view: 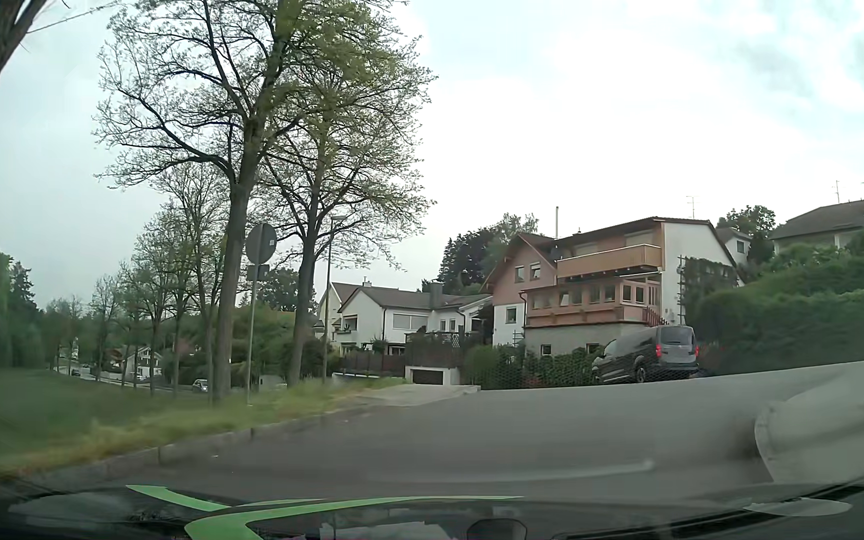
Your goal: Follow the waypoints while adhering to traffic rules and regulations
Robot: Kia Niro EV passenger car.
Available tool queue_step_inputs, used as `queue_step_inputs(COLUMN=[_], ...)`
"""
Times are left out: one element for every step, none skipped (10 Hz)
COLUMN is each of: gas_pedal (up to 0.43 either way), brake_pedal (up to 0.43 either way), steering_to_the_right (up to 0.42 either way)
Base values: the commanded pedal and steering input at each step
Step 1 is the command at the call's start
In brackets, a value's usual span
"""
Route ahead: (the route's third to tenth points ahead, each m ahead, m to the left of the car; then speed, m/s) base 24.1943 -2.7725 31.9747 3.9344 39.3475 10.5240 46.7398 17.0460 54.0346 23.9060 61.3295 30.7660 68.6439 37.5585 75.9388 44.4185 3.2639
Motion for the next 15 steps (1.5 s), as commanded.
queue_step_inputs(gas_pedal=[0.378, 0.378, 0.378, 0.37, 0.339, 0.339, 0.339, 0.319, 0.299, 0.28, 0.248, 0.189, 0.13, 0.11, 0.098], brake_pedal=[0.0, 0.0, 0.0, 0.0, 0.0, 0.0, 0.0, 0.0, 0.0, 0.0, 0.0, 0.0, 0.0, 0.0, 0.0], steering_to_the_right=[0.09, 0.098, 0.109, 0.122, 0.138, 0.151, 0.17, 0.19, 0.204, 0.216, 0.234, 0.252, 0.276, 0.29, 0.306])
